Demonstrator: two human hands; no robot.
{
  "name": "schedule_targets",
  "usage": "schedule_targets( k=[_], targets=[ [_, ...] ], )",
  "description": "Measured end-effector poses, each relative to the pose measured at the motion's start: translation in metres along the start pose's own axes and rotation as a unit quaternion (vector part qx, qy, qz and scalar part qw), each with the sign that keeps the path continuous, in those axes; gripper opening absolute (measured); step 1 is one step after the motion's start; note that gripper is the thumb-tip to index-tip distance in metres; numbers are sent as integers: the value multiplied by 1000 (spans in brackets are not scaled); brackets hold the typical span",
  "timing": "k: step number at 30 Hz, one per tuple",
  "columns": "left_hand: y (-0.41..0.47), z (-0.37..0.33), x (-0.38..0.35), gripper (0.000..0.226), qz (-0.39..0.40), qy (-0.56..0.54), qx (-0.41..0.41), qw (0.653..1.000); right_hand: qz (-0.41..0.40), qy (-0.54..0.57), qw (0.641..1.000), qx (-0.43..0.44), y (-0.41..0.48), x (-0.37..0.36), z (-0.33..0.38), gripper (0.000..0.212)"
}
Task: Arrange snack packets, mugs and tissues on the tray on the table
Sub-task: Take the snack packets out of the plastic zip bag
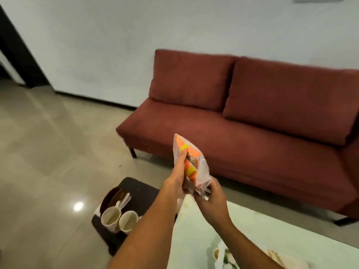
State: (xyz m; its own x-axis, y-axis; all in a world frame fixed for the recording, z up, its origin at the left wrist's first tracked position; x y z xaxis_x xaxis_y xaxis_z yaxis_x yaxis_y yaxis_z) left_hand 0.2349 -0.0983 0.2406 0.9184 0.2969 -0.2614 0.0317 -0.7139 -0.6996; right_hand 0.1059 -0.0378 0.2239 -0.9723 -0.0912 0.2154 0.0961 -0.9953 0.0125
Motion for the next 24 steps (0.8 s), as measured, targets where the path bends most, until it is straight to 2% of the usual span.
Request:
schedule_targets(
  k=[2,3,5,7,9,10,13,16,20,24],
  targets=[
    [-22,-15,-41,75,35,-11,-40,999,41,-3,999,16,-5,45,39,55],
    [-35,-21,-63,72,49,-18,-56,997,59,2,998,8,-8,70,58,49],
    [-65,-32,-108,70,70,-18,-90,993,69,69,995,-33,-10,120,92,24],
    [-90,-37,-146,75,96,-15,-126,987,10,203,973,-109,-11,163,118,11],
    [-119,-35,-182,74,122,2,-142,982,-77,312,925,-203,-18,207,143,28],
    [-133,-30,-199,73,137,14,-141,980,-103,324,909,-243,-23,229,154,33],
    [-162,-12,-232,74,174,43,-119,977,-78,270,899,-336,-43,287,175,31],
    [-182,4,-251,64,184,65,-109,975,-17,208,910,-359,-59,327,184,28],
    [-201,17,-266,59,204,85,-90,971,-18,137,929,-343,-76,354,199,23],
    [-212,15,-268,63,196,145,-68,967,-61,132,956,-255,-76,364,231,25]
  ],
)
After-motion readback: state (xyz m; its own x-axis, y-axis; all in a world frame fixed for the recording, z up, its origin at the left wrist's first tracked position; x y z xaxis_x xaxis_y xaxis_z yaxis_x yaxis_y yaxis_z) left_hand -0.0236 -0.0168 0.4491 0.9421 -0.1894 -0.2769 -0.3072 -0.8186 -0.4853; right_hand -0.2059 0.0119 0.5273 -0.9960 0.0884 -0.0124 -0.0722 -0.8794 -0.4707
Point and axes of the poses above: each hand's wrist, its own y-axis towards the middle knuckle, its own x-axis out of the back of the hand, z = x × y, the point moved 2 cm from there along y, towards the middle knuckle, and after that the axes turned 2 degrees about x, right-handed, at the moved point
